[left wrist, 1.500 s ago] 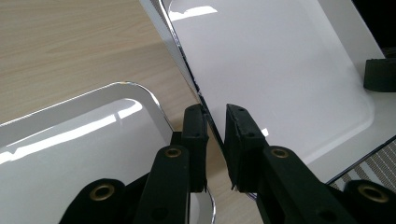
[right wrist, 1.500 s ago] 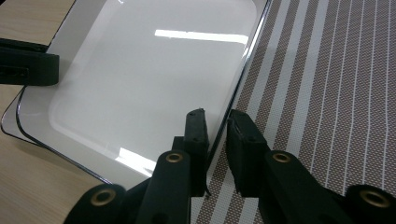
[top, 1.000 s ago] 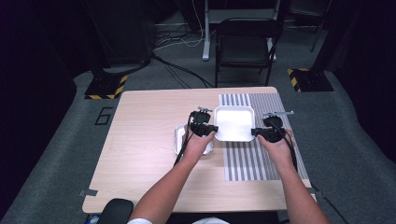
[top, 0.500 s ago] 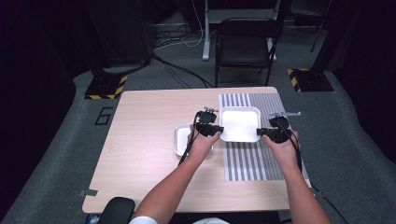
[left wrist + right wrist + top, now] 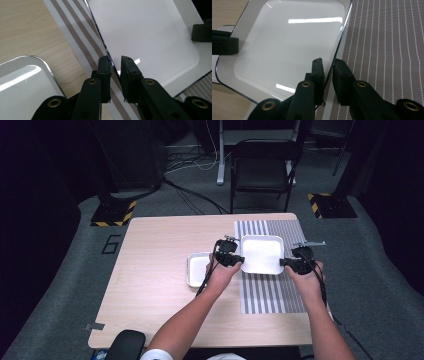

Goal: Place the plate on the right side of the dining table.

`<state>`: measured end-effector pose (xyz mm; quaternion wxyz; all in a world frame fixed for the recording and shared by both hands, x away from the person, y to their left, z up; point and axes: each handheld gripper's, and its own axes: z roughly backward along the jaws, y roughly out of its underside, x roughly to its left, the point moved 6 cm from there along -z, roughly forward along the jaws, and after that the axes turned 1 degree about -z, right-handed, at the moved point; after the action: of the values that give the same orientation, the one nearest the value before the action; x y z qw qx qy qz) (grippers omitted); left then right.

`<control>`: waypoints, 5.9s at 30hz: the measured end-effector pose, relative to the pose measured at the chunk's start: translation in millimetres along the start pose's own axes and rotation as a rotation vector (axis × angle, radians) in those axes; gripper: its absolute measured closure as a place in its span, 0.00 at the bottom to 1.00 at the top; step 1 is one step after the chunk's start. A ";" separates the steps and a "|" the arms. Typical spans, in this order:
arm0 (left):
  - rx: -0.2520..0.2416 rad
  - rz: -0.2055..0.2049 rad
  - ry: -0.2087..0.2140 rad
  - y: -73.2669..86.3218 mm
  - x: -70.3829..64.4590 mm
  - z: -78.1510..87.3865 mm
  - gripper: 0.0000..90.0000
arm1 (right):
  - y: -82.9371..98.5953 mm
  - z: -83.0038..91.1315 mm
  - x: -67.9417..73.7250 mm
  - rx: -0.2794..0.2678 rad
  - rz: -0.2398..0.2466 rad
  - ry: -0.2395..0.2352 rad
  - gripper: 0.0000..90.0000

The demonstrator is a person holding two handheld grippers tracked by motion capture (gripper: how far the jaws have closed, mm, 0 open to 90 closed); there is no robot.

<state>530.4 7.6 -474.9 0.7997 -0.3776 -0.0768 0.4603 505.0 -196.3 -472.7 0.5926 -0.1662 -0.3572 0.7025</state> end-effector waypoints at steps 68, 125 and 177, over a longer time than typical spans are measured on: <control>0.009 0.004 0.038 -0.1 -21.0 -55.0 0.86 | 0.6 -20.0 -50.3 0.013 -0.002 0.110 0.94; 0.080 0.048 0.058 15.4 -20.6 -88.6 0.84 | 24.3 -53.8 -66.8 0.108 -0.007 0.174 0.90; 0.009 -0.044 0.044 5.8 -9.5 -56.1 0.57 | 19.8 -26.1 -43.5 0.038 0.066 0.114 0.69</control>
<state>547.5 -28.2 -516.0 0.8128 -0.3823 -0.0655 0.4345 518.5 -230.5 -512.8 0.5916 -0.2062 -0.3039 0.7177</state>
